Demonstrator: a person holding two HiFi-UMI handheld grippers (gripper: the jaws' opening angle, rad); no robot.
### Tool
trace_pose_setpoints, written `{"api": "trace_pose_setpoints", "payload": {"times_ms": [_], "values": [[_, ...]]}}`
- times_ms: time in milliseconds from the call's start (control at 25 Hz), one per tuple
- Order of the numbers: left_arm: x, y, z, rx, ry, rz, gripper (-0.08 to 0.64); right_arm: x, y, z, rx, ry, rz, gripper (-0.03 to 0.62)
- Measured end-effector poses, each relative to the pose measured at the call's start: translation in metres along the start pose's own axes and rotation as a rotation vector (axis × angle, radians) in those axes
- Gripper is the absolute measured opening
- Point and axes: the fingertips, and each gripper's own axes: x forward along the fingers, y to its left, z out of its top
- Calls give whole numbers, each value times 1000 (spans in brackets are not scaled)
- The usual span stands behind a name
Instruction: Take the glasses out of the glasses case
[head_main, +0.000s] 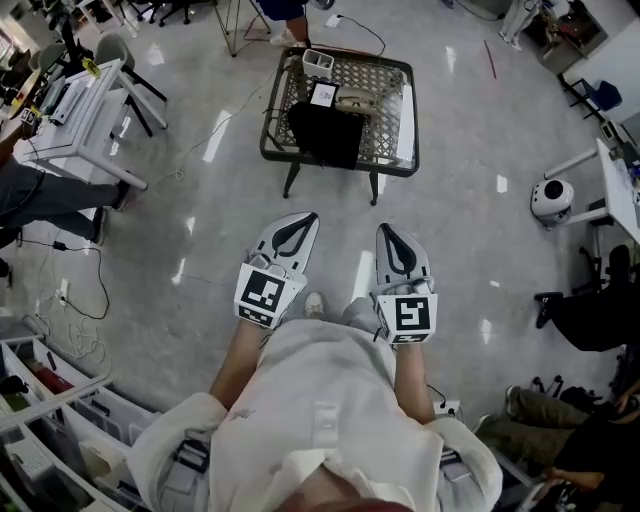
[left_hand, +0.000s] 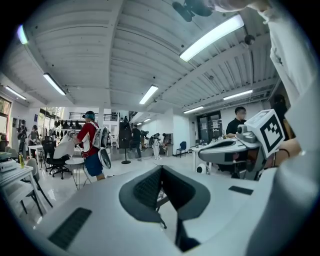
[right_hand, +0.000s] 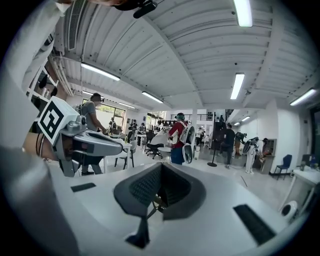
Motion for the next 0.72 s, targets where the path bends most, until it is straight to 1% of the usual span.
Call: {"api": "trace_pose_setpoints", "payload": {"times_ms": [240, 520, 720], "values": [[11, 19, -1, -23, -13, 5, 12, 22, -5, 5, -24, 4, -6, 6], [26, 39, -2, -38, -15, 32, 12, 52, -12, 5, -26, 8, 21, 6], [49, 60, 0, -37, -6, 53, 12, 85, -28, 10, -28, -6, 43, 6]]}}
